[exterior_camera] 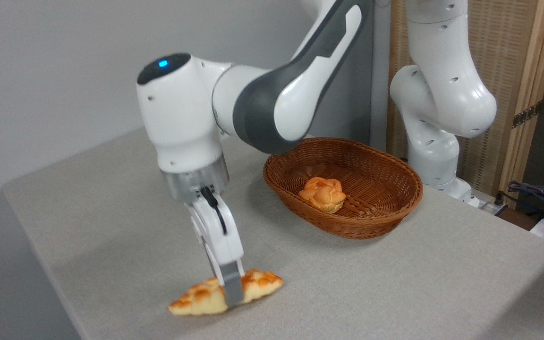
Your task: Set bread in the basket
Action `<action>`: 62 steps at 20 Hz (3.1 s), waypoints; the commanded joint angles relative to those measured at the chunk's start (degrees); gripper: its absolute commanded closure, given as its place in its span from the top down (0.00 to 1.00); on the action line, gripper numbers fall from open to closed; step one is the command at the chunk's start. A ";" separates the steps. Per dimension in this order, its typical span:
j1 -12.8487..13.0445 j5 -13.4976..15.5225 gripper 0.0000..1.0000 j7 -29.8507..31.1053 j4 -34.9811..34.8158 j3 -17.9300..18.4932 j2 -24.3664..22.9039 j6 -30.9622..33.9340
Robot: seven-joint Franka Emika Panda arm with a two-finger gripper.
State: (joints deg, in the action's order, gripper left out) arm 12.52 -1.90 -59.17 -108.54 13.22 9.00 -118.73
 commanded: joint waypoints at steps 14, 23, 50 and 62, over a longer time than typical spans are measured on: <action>4.00 7.61 0.31 8.61 -0.88 -5.40 -18.93 35.47; 7.86 6.83 1.00 13.56 -5.80 -5.40 -19.19 46.92; 7.96 4.80 1.00 11.18 7.54 -6.01 -19.19 25.85; 7.60 3.13 1.00 15.23 8.87 0.14 -17.88 19.50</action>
